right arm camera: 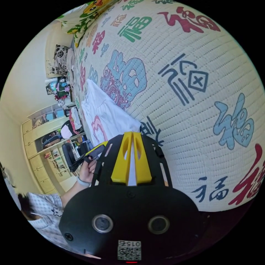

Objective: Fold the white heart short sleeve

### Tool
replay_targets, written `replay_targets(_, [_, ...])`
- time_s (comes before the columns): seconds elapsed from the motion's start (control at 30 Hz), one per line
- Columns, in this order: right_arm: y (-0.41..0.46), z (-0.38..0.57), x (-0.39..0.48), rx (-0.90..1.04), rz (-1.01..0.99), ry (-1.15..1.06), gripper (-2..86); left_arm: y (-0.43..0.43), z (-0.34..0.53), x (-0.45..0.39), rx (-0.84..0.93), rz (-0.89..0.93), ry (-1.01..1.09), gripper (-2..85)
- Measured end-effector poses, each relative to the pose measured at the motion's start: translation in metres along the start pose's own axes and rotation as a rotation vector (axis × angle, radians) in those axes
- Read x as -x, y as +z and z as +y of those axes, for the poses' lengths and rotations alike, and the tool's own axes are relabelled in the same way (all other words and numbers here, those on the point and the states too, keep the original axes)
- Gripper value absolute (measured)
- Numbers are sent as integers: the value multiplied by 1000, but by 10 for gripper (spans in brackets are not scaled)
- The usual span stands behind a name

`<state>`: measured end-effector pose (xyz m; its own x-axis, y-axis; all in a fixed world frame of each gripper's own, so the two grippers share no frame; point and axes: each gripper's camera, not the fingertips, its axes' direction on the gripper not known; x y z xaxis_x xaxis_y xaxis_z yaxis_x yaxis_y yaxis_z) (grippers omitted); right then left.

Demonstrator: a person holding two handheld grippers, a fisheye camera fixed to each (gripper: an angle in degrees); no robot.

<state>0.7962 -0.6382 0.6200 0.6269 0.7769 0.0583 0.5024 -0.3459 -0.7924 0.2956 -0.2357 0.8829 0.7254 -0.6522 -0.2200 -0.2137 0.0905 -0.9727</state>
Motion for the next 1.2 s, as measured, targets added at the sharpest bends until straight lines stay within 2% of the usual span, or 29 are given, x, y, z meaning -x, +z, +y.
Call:
replay_targets(0.07, [-21, 2, -5, 3, -70, 5, -1, 4, -9, -2, 27, -29, -15, 0])
replay_targets(0.3, [-91, 15, -33, -141, -393, 93, -4, -41, -72, -39, -244, 192, 46, -7])
replay_targets(0.37, [-108, 17, -43, -173, -475, 130, -4, -43, -90, -54, -236, 156, 73, -4])
replay_targets(0.43, [-117, 17, -45, -172, -480, 141, -4, -36, -83, -60, -226, -15, 64, 5])
replay_targets(0.47, [-121, 16, -44, -164, -478, 135, -4, -31, -78, -57, -209, -36, 42, 11])
replay_targets(0.53, [-125, 16, -42, -155, -485, 122, -4, 1, -54, -39, -94, 23, -90, 42])
replay_targets(0.67, [-132, 16, -38, -144, -497, 108, -4, 45, -30, -34, -45, 25, -208, 77])
replay_targets(0.8, [-137, 17, -36, -136, -486, 110, -4, 72, -31, -51, -43, -33, -235, 11])
replay_targets(0.97, [-150, 19, -34, -182, -491, 114, -4, 29, -58, -86, -264, 113, -105, -4])
replay_targets(1.03, [-152, 19, -37, -211, -517, 135, -4, 17, -100, -112, -345, 226, 5, -4])
replay_targets(1.1, [-152, 19, -40, -242, -536, 158, -3, 22, -136, -130, -372, 287, 80, 0])
replay_targets(1.2, [-145, 20, -46, -272, -624, 201, -2, 48, -191, -157, -287, 333, 152, 29])
